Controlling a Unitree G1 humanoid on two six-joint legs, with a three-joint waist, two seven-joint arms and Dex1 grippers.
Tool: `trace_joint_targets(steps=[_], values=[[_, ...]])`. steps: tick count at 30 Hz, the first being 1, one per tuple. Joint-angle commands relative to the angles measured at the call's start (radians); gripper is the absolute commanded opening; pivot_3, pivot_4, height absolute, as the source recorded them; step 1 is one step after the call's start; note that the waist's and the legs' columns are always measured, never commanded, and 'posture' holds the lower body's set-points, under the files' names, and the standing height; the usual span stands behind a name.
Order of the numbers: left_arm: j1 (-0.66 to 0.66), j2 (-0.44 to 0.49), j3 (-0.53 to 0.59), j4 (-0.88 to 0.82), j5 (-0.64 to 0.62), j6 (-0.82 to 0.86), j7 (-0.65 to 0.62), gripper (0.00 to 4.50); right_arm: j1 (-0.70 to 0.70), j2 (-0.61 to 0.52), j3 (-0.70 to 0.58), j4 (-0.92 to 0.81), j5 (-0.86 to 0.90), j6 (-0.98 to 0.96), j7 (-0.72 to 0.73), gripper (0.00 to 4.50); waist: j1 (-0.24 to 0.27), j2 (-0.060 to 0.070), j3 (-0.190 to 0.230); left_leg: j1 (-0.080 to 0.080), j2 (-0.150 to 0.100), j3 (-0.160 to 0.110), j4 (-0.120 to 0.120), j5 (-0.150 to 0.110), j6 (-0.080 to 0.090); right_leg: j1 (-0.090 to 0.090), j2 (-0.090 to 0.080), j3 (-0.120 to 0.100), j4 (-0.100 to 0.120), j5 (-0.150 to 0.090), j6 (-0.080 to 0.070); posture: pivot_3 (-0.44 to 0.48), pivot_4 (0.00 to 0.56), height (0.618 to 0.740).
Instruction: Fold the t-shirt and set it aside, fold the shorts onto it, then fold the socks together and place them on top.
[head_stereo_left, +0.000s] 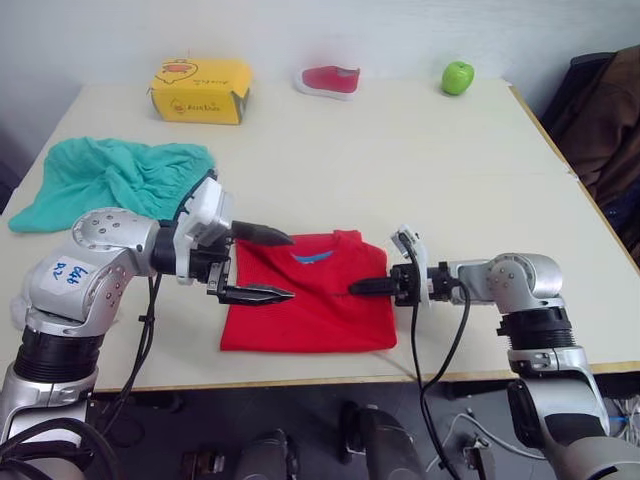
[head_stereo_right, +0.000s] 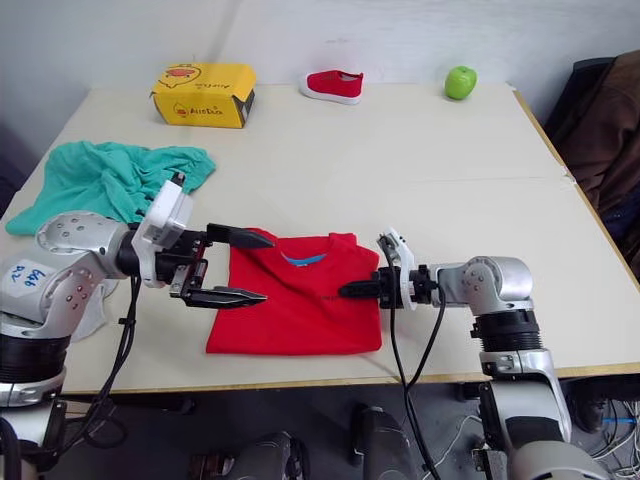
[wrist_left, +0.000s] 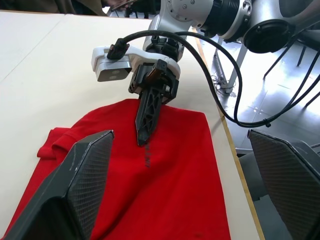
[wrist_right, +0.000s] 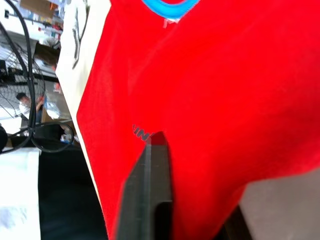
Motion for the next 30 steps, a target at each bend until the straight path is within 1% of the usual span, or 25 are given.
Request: trace_joint_targets(steps=[1, 4, 6, 7, 9, 12, 14, 16, 18, 21, 24, 28, 30], values=[[-0.020, -0.012, -0.005, -0.001, 0.003, -0.030, 0.006, 4.50, 0.025, -0.113, -0.074, -0.072, 0.002, 0.000, 0.003, 0.03, 0.018, 0.001, 0.001, -0.001, 0.000, 0.000, 0.000, 0.000, 0.000, -0.001, 0.000, 0.000, -0.001, 0.000, 0.000, 0.000, 0.150, 0.740], [-0.030, -0.025, -0.016, 0.016, 0.010, -0.046, 0.006, 4.50, 0.054, -0.265, -0.103, -0.083, -0.005, -0.008, 0.041, 0.03, 0.034, 0.002, 0.001, -0.005, -0.001, -0.001, 0.000, 0.000, 0.000, -0.003, 0.000, 0.000, -0.003, 0.001, 0.001, 0.000, 0.150, 0.740], [-0.037, -0.033, -0.023, 0.029, 0.016, -0.056, 0.003, 4.50, 0.077, -0.376, -0.101, -0.051, -0.031, -0.052, 0.085, 0.03, 0.040, 0.002, 0.001, -0.006, -0.001, -0.001, 0.000, 0.000, 0.000, -0.004, 0.001, 0.000, -0.004, 0.001, 0.001, 0.000, 0.150, 0.740], [-0.039, -0.035, -0.025, 0.033, 0.017, -0.060, 0.002, 4.50, 0.084, -0.412, -0.096, -0.037, -0.042, -0.072, 0.104, 0.03, 0.040, 0.002, 0.001, -0.006, -0.001, -0.001, 0.000, 0.000, 0.000, -0.004, 0.001, 0.000, -0.004, 0.001, 0.001, 0.000, 0.150, 0.740], [-0.046, -0.046, -0.035, 0.050, 0.024, -0.079, 0.000, 4.50, 0.120, -0.548, -0.052, 0.062, -0.138, -0.228, 0.190, 0.03, 0.041, 0.002, 0.001, -0.006, 0.000, -0.001, 0.000, 0.000, 0.000, -0.004, 0.002, 0.000, -0.004, 0.001, 0.001, 0.000, 0.150, 0.740], [-0.053, -0.061, -0.045, 0.067, 0.036, -0.099, 0.002, 4.50, 0.112, -0.664, -0.009, 0.244, -0.247, -0.379, 0.262, 0.03, 0.040, 0.003, 0.002, -0.005, 0.000, 0.001, -0.001, 0.000, 0.000, -0.004, 0.003, 0.001, -0.004, 0.001, 0.001, 0.000, 0.150, 0.740], [-0.057, -0.068, -0.047, 0.073, 0.039, -0.106, 0.001, 4.50, 0.099, -0.708, 0.027, 0.377, -0.334, -0.511, 0.298, 0.03, 0.039, 0.003, 0.002, -0.004, 0.000, 0.002, -0.001, 0.000, 0.000, -0.004, 0.003, 0.002, -0.003, 0.001, 0.001, 0.000, 0.150, 0.740], [-0.062, -0.072, -0.047, 0.077, 0.040, -0.111, 0.000, 4.50, 0.053, -0.718, 0.042, 0.539, -0.412, -0.624, 0.291, 0.03, 0.032, 0.003, 0.002, -0.003, 0.001, 0.003, -0.001, 0.000, 0.000, -0.003, 0.004, 0.003, -0.004, 0.001, 0.001, 0.000, 0.150, 0.740], [-0.066, -0.077, -0.047, 0.081, 0.039, -0.114, 0.000, 4.50, 0.000, -0.709, 0.055, 0.670, -0.473, -0.722, 0.284, 0.03, 0.026, 0.005, 0.003, -0.003, 0.001, 0.005, -0.002, 0.000, 0.000, -0.003, 0.004, 0.005, -0.002, 0.001, 0.001, 0.000, 0.150, 0.740], [-0.069, -0.090, -0.049, 0.084, 0.043, -0.120, 0.009, 4.50, -0.038, -0.675, 0.070, 0.790, -0.555, -0.847, 0.232, 0.03, 0.015, 0.005, 0.003, -0.002, 0.002, 0.006, -0.002, 0.000, -0.001, -0.003, 0.004, 0.006, -0.001, 0.001, 0.001, 0.000, 0.150, 0.740], [-0.069, -0.097, -0.053, 0.083, 0.053, -0.125, 0.013, 4.50, -0.039, -0.658, 0.062, 0.862, -0.602, -0.916, 0.191, 0.70, 0.013, 0.006, 0.003, -0.001, 0.002, 0.007, -0.002, 0.001, -0.002, -0.003, 0.005, 0.007, -0.001, 0.001, 0.001, 0.000, 0.150, 0.740], [-0.074, -0.094, -0.047, 0.076, 0.044, -0.113, 0.014, 4.50, -0.024, -0.663, 0.006, 0.898, -0.601, -0.943, 0.153, 1.98, 0.015, 0.006, 0.003, 0.000, 0.002, 0.006, -0.002, 0.001, -0.002, -0.003, 0.004, 0.007, -0.001, 0.001, 0.001, 0.000, 0.150, 0.740], [-0.071, -0.092, -0.041, 0.078, 0.043, -0.112, 0.017, 4.50, -0.010, -0.684, -0.028, 0.907, -0.603, -0.976, 0.103, 2.69, 0.016, 0.006, 0.003, 0.000, 0.002, 0.006, -0.001, 0.001, -0.002, -0.003, 0.004, 0.007, -0.001, 0.001, 0.001, 0.000, 0.150, 0.740]])
